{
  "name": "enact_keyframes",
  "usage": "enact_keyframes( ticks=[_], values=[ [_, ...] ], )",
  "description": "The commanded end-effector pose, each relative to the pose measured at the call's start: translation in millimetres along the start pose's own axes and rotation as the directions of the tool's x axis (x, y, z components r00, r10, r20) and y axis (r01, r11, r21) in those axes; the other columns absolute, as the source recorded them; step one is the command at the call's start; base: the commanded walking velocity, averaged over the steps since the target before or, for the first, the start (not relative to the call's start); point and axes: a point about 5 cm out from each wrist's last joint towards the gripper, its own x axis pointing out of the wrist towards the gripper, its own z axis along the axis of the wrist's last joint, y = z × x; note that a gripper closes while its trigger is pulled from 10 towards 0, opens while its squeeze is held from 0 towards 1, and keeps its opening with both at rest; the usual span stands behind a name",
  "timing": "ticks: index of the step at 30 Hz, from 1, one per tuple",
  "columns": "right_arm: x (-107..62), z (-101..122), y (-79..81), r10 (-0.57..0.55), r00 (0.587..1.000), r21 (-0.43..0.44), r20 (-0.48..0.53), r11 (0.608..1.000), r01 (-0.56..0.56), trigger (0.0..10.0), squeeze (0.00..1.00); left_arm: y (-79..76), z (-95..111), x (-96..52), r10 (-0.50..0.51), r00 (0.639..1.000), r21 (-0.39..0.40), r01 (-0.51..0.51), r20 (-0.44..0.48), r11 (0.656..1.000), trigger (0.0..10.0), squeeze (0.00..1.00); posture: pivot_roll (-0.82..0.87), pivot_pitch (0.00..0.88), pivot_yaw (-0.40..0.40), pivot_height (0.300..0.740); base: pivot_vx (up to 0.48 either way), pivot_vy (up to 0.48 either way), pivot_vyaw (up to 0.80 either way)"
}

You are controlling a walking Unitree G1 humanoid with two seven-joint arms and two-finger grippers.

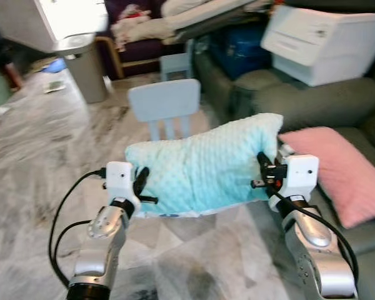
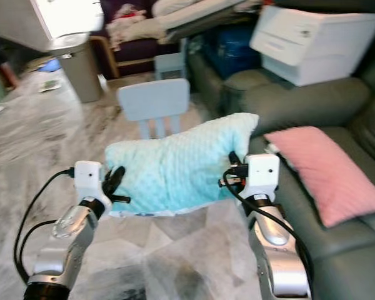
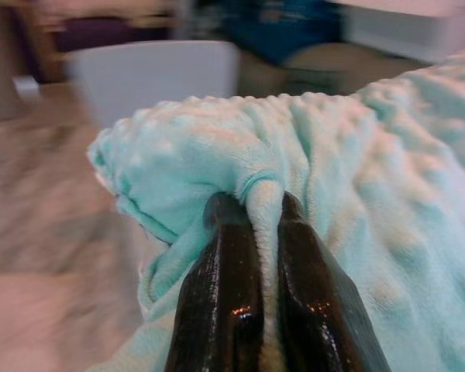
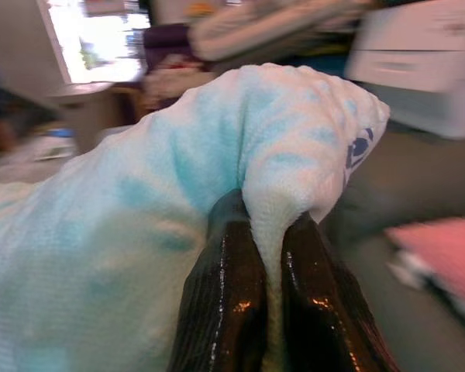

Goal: Move the pillow to the sofa

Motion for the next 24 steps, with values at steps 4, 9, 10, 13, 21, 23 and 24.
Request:
enact_keyframes(
  ticks=[4,9,10,13,21,23,24],
  values=[
    [0.2,7.5,1.2,0.006,1.000,0.003,0.027,1.000,-0.006,10.0,0.00,2.5,7.0,2.1,0.007,0.999,0.023,-0.008,0.033,1.000,10.0,0.00,-0.18,0.060,0.093,0.740,0.000,0.000,-0.80],
    [-0.6,7.2,1.0,0.005,1.000,0.004,0.025,1.000,-0.005,10.0,0.00,3.8,8.4,2.8,0.015,0.999,0.032,-0.017,0.041,0.999,10.0,0.00,-0.18,0.060,0.093,0.740,0.000,0.000,-0.80],
    [-0.6,7.2,1.0,0.005,1.000,0.004,0.025,1.000,-0.005,10.0,0.00,3.8,8.4,2.8,0.015,0.999,0.032,-0.017,0.041,0.999,10.0,0.00,-0.18,0.060,0.093,0.740,0.000,0.000,-0.80],
    [-0.5,7.2,0.9,0.003,1.000,0.005,0.024,1.000,-0.003,10.0,0.00,3.9,8.7,3.7,0.019,0.999,0.037,-0.021,0.041,0.999,10.0,0.00,-0.18,0.063,0.097,0.740,0.000,0.000,-0.80],
    [0.3,6.8,1.8,0.004,1.000,0.010,0.025,1.000,-0.004,10.0,0.00,4.3,13.6,5.6,0.016,0.995,0.080,-0.024,0.096,0.997,10.0,0.00,-0.18,0.056,0.100,0.740,0.000,0.000,-0.80],
    [0.4,6.9,1.9,0.004,1.000,0.010,0.026,1.000,-0.004,10.0,0.00,4.4,13.7,5.7,0.014,0.995,0.081,-0.022,0.096,0.996,10.0,0.00,-0.18,0.056,0.100,0.740,0.000,0.000,-0.80],
    [0.5,7.0,2.0,0.004,1.000,0.010,0.026,1.000,-0.005,10.0,0.00,4.3,13.4,5.8,0.012,0.996,0.075,-0.019,0.093,0.997,10.0,0.00,-0.18,0.056,0.100,0.740,0.000,0.000,-0.80]
  ],
)
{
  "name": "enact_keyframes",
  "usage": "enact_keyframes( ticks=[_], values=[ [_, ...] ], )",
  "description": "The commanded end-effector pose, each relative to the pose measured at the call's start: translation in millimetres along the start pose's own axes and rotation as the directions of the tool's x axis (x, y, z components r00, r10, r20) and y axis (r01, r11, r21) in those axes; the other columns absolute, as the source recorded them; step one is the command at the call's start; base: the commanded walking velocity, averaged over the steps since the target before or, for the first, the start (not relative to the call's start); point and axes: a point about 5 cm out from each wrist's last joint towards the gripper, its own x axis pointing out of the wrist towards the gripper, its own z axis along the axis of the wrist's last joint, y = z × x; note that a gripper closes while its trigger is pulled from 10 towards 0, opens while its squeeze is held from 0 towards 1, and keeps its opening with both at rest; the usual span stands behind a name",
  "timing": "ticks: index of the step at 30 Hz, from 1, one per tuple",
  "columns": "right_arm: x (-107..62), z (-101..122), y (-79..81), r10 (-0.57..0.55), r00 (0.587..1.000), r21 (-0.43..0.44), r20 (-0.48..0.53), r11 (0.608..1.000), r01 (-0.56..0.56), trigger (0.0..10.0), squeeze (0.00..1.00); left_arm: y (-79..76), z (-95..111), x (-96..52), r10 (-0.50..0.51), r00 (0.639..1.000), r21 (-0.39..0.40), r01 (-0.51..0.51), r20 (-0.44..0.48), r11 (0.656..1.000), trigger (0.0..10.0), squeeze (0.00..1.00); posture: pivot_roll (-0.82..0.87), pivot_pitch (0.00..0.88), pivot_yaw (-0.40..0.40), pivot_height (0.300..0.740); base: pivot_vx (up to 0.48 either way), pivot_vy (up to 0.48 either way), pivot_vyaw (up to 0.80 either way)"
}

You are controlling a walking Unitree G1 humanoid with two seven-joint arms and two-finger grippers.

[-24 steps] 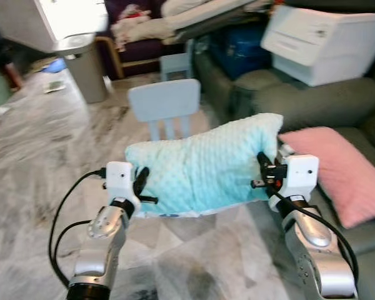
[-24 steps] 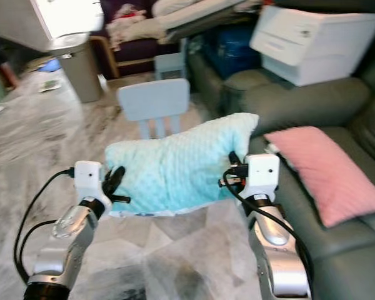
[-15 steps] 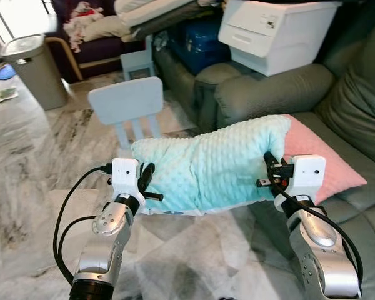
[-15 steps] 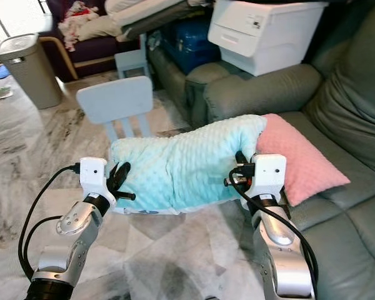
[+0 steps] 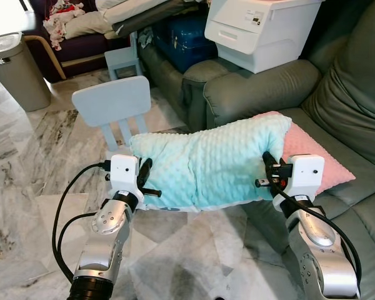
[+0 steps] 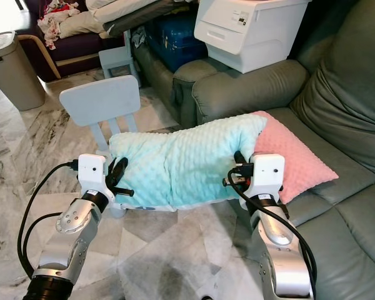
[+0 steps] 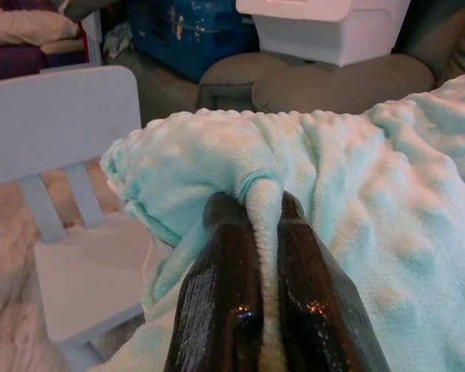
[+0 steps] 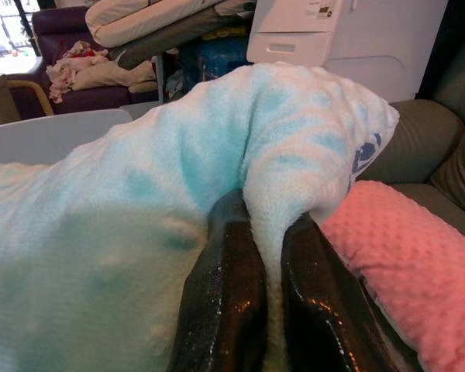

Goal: Move the pillow to the sofa

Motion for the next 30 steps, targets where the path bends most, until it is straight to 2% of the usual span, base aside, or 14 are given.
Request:
enact_keyframes(
  ticks=[1,9,14,30],
  values=[
    [1.2,7.9,3.2,0.012,0.999,0.006,0.032,1.000,-0.012,10.0,0.00,3.1,3.4,0.9,0.000,1.000,0.019,0.000,0.015,1.000,10.0,0.00,-0.18,0.056,0.100,0.740,0.000,0.000,-0.80],
    [2.3,8.7,3.8,0.017,0.999,0.010,0.041,1.000,-0.017,10.0,0.00,2.4,2.1,1.1,-0.014,1.000,0.011,0.014,0.015,1.000,10.0,0.00,-0.18,0.049,0.097,0.740,0.000,0.000,-0.80],
    [1.4,8.4,3.2,0.012,0.999,0.011,0.033,1.000,-0.012,10.0,0.00,-0.3,0.9,0.0,-0.028,1.000,-0.007,0.028,0.013,1.000,10.0,0.00,-0.19,0.055,0.096,0.740,0.000,0.000,-0.21],
    [2.5,9.9,3.6,0.007,0.999,0.013,0.036,1.000,-0.008,10.0,0.00,-3.3,1.2,1.1,-0.072,0.997,-0.036,0.072,0.011,0.997,10.0,0.00,-0.19,0.056,0.102,0.740,0.000,0.000,-0.80]
  ],
)
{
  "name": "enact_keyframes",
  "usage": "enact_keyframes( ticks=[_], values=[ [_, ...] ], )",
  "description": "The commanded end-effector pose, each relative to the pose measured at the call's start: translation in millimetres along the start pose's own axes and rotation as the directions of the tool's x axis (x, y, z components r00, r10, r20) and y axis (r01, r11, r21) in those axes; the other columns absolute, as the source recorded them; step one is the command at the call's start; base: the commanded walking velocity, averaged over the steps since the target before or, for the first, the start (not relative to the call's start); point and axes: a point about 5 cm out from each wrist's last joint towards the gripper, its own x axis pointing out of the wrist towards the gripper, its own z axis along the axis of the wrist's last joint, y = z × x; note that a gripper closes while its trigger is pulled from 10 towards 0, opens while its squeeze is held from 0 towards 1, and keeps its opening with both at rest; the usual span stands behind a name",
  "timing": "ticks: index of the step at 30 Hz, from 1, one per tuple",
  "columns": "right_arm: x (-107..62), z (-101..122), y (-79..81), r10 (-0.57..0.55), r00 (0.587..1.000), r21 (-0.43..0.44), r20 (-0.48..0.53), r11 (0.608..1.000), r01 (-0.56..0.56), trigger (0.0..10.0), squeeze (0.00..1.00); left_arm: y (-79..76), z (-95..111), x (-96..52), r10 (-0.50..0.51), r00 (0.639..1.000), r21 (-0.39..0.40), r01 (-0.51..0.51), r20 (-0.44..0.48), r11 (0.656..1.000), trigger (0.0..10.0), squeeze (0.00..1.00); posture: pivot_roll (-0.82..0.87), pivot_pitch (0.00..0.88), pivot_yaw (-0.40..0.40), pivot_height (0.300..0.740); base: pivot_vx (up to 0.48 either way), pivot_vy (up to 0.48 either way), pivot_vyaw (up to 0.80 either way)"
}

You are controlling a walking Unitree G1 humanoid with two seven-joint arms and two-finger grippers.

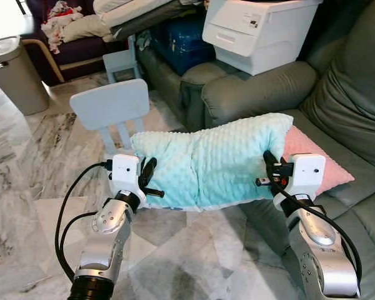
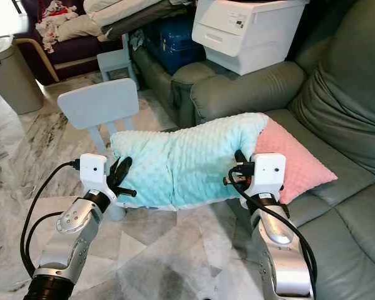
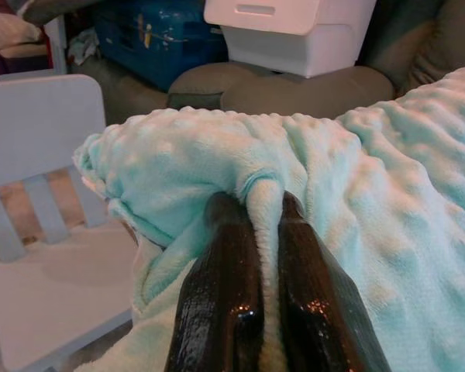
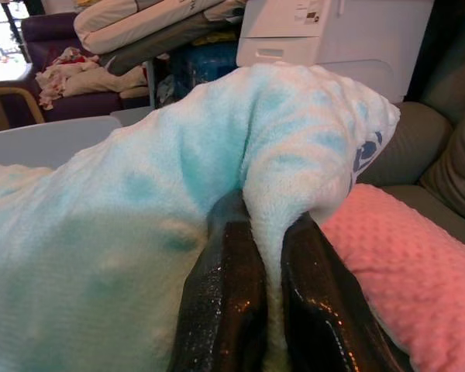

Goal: Move the pillow to the sofa

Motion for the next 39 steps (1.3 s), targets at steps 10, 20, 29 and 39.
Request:
enact_keyframes(
  ticks=[10,20,29,39],
  values=[
    [-2.3,4.3,12.8,0.025,0.999,0.028,0.021,0.999,-0.026,10.0,0.00,0.3,0.6,0.2,-0.024,1.000,-0.006,0.024,-0.011,1.000,10.0,0.00,-0.19,0.071,0.111,0.740,0.000,0.000,-0.80],
    [-5.5,2.8,14.4,0.006,1.000,0.044,0.019,0.999,-0.006,10.0,0.00,1.5,1.3,-1.2,-0.049,0.998,0.004,0.049,-0.027,0.999,10.0,0.00,-0.19,0.085,0.133,0.740,0.000,0.000,-0.80],
    [-2.5,2.8,14.7,0.007,1.000,0.045,0.020,0.999,-0.008,10.0,0.00,-0.1,2.1,-0.3,-0.065,0.998,0.000,0.065,-0.026,0.998,10.0,0.00,-0.18,0.071,0.129,0.740,0.000,0.000,-0.80],
    [-0.5,6.7,13.1,0.021,0.999,0.019,0.039,1.000,-0.021,10.0,0.00,-1.9,0.3,0.2,-0.063,0.998,-0.008,0.063,-0.026,0.998,10.0,0.00,-0.18,0.057,0.116,0.740,0.000,0.000,-0.67]
  ],
)
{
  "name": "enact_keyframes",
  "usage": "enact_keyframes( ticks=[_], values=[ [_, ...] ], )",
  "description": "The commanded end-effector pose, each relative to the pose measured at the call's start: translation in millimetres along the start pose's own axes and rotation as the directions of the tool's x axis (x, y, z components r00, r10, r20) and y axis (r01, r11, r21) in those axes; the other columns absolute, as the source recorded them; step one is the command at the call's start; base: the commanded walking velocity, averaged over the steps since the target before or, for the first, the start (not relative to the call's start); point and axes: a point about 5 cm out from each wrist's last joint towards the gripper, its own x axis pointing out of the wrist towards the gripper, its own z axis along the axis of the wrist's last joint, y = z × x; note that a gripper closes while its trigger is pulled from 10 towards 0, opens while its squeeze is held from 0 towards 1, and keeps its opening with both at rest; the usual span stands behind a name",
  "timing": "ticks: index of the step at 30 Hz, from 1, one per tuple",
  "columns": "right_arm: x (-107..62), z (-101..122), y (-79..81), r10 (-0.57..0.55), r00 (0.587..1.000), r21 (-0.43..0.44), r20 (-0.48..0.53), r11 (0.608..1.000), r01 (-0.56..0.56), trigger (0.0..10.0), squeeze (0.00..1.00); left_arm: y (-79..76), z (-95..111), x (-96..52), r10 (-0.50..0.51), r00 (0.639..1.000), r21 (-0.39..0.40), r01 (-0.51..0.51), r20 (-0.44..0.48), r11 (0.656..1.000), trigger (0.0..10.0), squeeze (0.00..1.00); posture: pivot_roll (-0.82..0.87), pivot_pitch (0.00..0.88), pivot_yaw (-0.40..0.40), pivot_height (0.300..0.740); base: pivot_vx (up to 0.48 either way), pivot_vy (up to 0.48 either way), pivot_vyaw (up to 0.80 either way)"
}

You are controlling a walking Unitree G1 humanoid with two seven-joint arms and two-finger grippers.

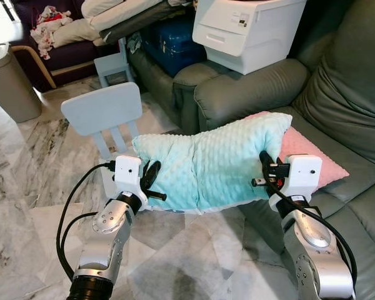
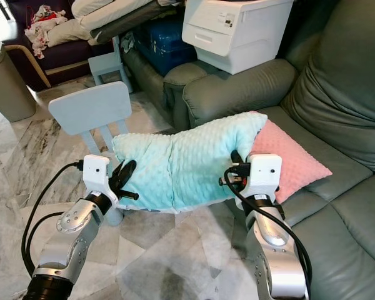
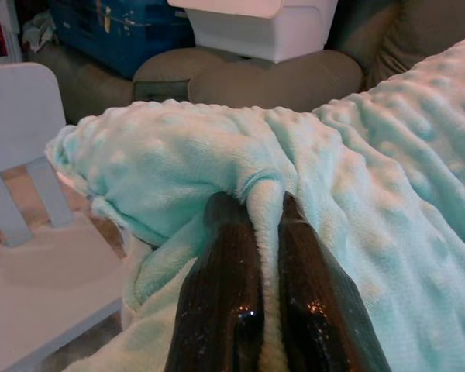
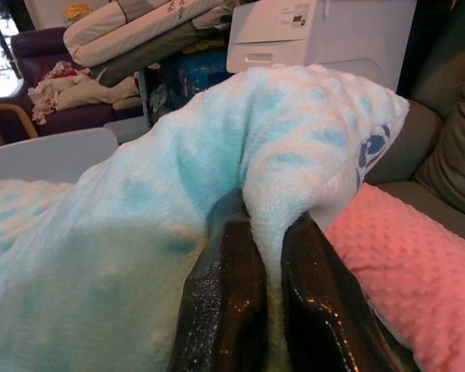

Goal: Move the pillow to the sofa

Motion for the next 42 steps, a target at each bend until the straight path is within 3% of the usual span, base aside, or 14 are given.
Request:
enact_keyframes(
  ticks=[1,20,42],
  values=[
    [1.7,5.6,3.6,0.022,0.999,-0.002,0.028,1.000,-0.021,10.0,0.00,1.8,1.9,-1.0,-0.006,1.000,0.009,0.006,0.007,1.000,10.0,0.00,-0.19,0.054,0.112,0.740,0.000,0.000,0.00],
    [1.0,4.6,2.4,0.016,1.000,0.005,0.023,1.000,-0.016,10.0,0.00,1.2,-0.6,-0.4,0.013,1.000,-0.053,-0.013,-0.006,0.998,10.0,0.00,-0.19,0.061,0.112,0.740,0.000,0.000,0.00],
    [0.9,5.5,2.4,0.015,1.000,0.005,0.024,1.000,-0.015,10.0,0.00,-0.1,-1.4,-0.9,0.005,1.000,-0.055,-0.006,-0.022,0.998,10.0,0.00,-0.19,0.070,0.111,0.740,0.000,0.480,0.00]
  ],
)
